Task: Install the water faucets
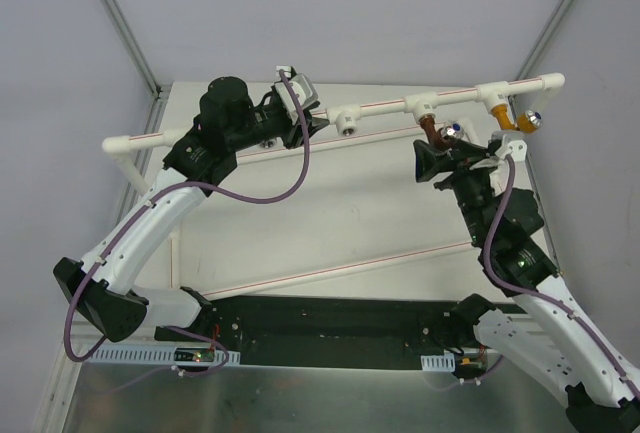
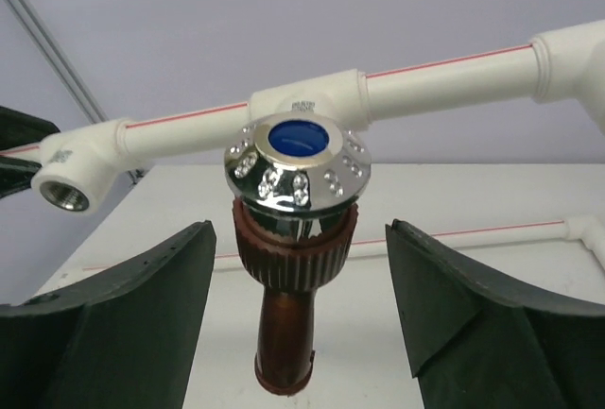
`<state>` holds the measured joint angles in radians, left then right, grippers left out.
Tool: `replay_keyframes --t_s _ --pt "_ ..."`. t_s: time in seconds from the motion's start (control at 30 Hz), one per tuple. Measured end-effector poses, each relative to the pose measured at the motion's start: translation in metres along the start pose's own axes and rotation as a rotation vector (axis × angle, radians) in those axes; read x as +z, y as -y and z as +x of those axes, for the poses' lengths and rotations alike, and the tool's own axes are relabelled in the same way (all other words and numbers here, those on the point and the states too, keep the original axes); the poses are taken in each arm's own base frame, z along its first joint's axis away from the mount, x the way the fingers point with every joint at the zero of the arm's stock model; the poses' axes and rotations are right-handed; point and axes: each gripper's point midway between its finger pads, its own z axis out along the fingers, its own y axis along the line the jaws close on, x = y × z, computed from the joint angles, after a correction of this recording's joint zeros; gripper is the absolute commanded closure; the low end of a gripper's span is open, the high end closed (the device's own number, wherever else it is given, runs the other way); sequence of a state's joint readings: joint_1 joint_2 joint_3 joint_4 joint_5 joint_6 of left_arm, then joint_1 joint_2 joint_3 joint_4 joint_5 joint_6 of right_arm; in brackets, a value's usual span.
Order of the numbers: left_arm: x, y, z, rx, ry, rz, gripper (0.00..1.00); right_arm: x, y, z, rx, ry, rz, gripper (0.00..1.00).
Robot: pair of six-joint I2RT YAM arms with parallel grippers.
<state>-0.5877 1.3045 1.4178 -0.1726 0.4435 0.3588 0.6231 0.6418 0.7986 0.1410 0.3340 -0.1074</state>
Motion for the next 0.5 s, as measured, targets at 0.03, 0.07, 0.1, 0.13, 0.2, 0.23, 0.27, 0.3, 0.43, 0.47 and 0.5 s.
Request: replay_keyframes --t_s 0.03,0.07,0.1,0.13,0.2,0.23,0.27,0.3,0.43,0.47,0.5 --pt "0.0 0.0 0.0 0.0 0.0 0.0 0.99 0.001 -0.002 -0.002 0.018 0.01 -0.004 0.26" --pt "0.0 0.0 0.0 0.0 0.0 0.0 0.99 0.001 -0.003 -0.006 0.036 0.023 -0.007 0.29" --pt "0.0 0.0 0.0 0.0 0.0 0.0 0.99 0.002 -0.004 -0.009 0.062 0.036 -0.007 0.32" --pt "0.0 0.0 0.0 0.001 0.0 0.0 0.99 0.003 -0.005 -0.013 0.091 0.051 -0.003 0.34" --pt "0.0 0.0 0.0 0.0 0.0 0.0 0.99 0.004 -0.004 -0.018 0.143 0.073 0.016 0.37" --pt "0.0 0.0 0.0 0.001 0.0 0.0 0.99 0.004 -0.002 -0.02 0.163 0.083 0.029 0.39" --pt "0.0 0.0 0.0 0.001 0.0 0.0 0.99 0.004 0.0 -0.023 0.19 0.097 0.046 0.4" --pt "0.0 0.0 0.0 0.001 0.001 -0.001 0.99 0.005 0.003 -0.025 0.211 0.108 0.062 0.42" --pt "-0.001 0.0 0.0 0.001 0.0 -0.001 0.99 0.003 0.01 -0.034 0.266 0.148 0.105 0.5" --pt "-0.001 0.0 0.0 0.001 0.0 -0.001 0.99 0.003 0.011 -0.035 0.273 0.154 0.111 0.52" --pt "-0.001 0.0 0.0 0.001 0.0 -0.001 0.99 0.002 0.011 -0.037 0.28 0.162 0.112 0.54"
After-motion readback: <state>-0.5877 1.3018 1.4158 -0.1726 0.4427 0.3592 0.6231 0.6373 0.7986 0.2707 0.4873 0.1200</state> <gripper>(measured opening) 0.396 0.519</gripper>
